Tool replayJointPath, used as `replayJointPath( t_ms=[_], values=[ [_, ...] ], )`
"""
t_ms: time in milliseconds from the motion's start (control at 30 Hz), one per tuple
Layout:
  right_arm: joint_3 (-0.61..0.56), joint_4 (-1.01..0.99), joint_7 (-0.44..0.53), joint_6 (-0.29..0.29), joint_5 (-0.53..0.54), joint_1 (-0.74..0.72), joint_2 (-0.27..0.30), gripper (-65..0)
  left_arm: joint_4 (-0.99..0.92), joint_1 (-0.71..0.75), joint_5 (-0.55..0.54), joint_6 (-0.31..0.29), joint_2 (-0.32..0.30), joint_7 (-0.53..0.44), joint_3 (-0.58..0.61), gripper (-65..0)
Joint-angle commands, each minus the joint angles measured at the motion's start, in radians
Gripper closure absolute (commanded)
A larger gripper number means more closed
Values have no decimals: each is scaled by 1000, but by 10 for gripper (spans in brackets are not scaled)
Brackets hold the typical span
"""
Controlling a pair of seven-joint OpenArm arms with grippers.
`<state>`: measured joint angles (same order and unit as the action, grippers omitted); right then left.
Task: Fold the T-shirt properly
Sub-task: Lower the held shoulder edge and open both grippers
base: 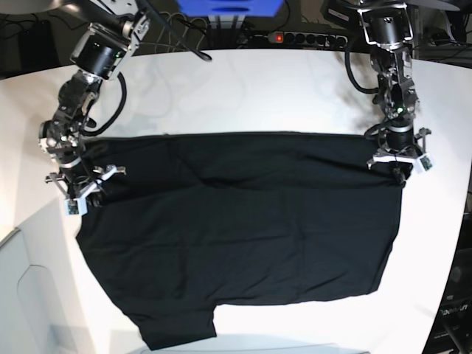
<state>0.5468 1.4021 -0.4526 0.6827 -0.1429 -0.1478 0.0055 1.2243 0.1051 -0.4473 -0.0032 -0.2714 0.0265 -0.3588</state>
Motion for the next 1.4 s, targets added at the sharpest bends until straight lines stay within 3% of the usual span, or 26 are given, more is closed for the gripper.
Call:
replayJointPath(
  t_ms=[0,100,233,533,733,933,1300,1367],
  values=[
    [-1,18,22,15,16,-16,9,-156,19,-14,0,-4,-16,-24,-3,-238],
    [5,27,30,15,16,-17,8,-289,36,-11,-2,-4,-15,-26,-9,-373],
    [15,64,33,15,16,-11,9,-320,71,-3,-3,-4,-15,-27,-10,-450],
    [193,153,24,15,16,20,-8,-320,226,141,-9,-4,4,-26,-64,-456],
    [190,158,30,15,18,103,-8,-320,180,192,-9,-4,47,-30,-148,-457],
    [193,89,31,15,18,118,-8,-320,56,147,-5,-5,47,-27,-135,-455],
    [195,76,33,15,18,118,-6,-320,48,123,-3,-5,44,-27,-67,-453],
    [193,75,33,15,18,118,-6,-320,45,120,-3,-5,42,-26,-67,-427]
  ],
)
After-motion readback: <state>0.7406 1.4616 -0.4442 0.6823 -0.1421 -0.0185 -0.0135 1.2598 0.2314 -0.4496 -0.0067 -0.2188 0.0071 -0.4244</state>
